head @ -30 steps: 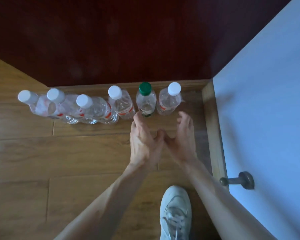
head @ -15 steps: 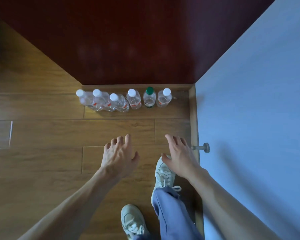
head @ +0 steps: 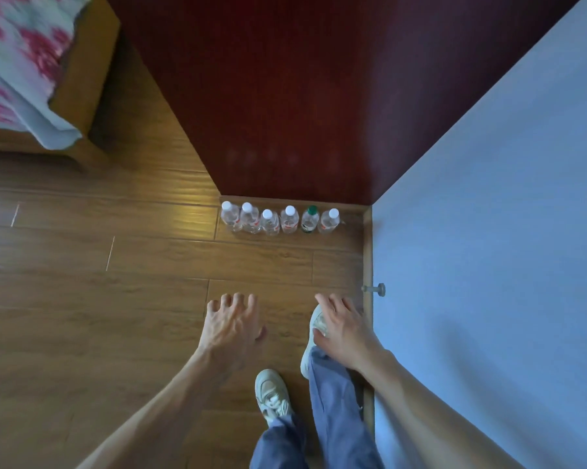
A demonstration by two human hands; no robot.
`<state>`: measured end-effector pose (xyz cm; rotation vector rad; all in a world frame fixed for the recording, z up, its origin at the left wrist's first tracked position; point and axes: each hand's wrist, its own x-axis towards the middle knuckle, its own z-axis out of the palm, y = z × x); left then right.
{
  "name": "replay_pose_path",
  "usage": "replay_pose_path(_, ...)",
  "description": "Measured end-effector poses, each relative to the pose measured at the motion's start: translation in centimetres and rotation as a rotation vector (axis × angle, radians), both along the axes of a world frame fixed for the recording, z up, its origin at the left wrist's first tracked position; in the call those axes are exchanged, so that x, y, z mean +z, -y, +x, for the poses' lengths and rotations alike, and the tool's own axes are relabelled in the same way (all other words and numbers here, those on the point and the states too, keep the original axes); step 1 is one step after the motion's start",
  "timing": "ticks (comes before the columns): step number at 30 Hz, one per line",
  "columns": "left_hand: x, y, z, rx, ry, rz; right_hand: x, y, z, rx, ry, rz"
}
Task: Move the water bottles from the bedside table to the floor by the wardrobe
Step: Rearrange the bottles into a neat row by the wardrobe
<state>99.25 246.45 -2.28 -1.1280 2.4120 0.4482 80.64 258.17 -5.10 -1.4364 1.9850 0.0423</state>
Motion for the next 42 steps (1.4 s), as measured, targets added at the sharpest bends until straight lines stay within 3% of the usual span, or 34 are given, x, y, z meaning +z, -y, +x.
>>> replay_pose_path(15,15.2,-2.9,8.2,0.136,-0.036,-0.077,17.7,-2.1,4.9,-0.002,-0.041,-0.090)
replay_pose_path(42,21.3,-1.7,7.5,0.141,-0.168,-0.159,21.9,-1.4,6.0,0.160,0.011,-0.121)
